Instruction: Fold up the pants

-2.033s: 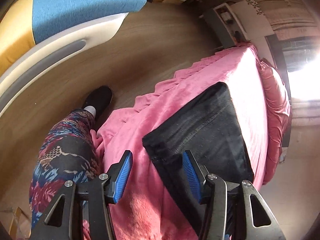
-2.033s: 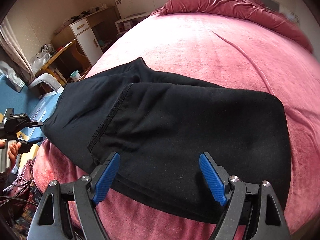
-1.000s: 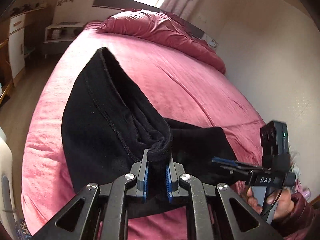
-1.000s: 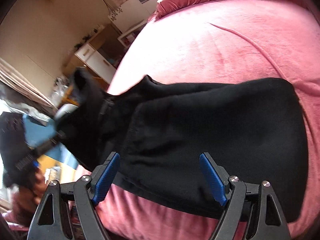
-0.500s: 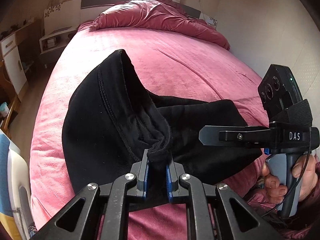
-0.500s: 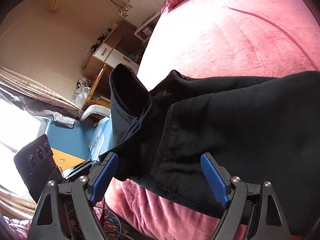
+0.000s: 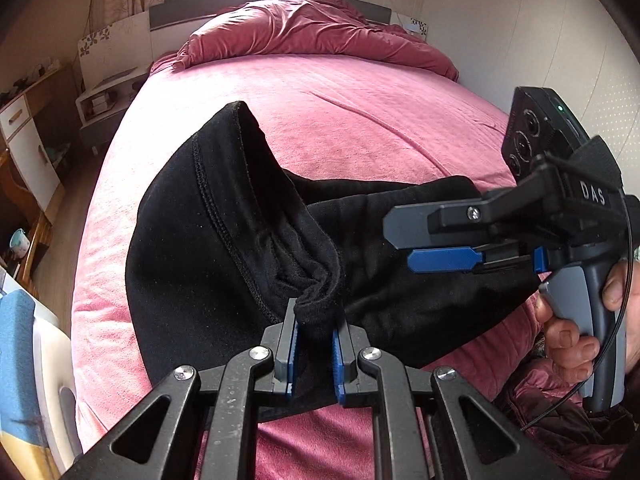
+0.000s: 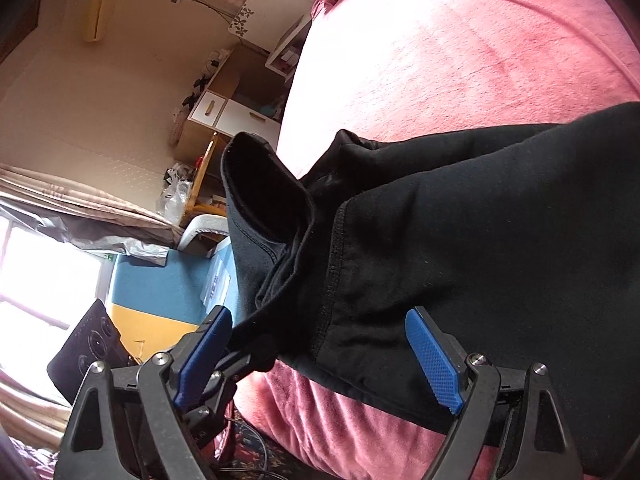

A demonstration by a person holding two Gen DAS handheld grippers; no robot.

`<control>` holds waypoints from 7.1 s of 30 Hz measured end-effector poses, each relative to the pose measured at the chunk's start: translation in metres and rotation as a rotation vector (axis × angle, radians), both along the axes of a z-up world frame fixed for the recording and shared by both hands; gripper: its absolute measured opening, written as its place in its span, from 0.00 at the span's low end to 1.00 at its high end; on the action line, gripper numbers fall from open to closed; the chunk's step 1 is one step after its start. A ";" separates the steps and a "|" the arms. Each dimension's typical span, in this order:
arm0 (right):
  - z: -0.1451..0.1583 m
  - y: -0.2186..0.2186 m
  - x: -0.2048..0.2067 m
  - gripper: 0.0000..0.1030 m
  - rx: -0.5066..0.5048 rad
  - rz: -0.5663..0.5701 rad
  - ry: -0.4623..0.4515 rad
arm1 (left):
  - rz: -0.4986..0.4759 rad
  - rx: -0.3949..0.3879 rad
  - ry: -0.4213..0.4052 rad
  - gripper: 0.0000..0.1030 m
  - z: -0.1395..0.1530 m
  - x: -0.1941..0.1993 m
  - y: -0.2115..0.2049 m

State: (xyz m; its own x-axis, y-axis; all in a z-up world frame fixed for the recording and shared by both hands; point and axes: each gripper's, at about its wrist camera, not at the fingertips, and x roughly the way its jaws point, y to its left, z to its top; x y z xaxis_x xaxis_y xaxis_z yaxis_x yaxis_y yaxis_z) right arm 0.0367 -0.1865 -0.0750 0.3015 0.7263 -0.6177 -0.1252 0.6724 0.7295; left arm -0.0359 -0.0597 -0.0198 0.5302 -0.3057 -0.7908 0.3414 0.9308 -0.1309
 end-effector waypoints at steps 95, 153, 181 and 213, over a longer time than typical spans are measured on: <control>0.047 -0.163 -0.087 0.38 -0.336 -0.126 -0.075 | -0.100 -0.203 0.186 0.33 -0.017 0.050 -0.047; 0.025 -0.179 0.011 0.31 -0.480 -0.367 -0.089 | -0.126 0.044 -0.036 0.37 0.023 0.028 -0.066; 0.017 -0.191 0.013 0.54 -0.540 -0.356 -0.090 | 0.024 -0.151 0.026 0.51 0.009 0.055 -0.030; -0.004 -0.175 -0.043 0.43 -0.357 -0.169 -0.036 | -0.052 -0.437 0.315 0.39 -0.060 0.090 0.007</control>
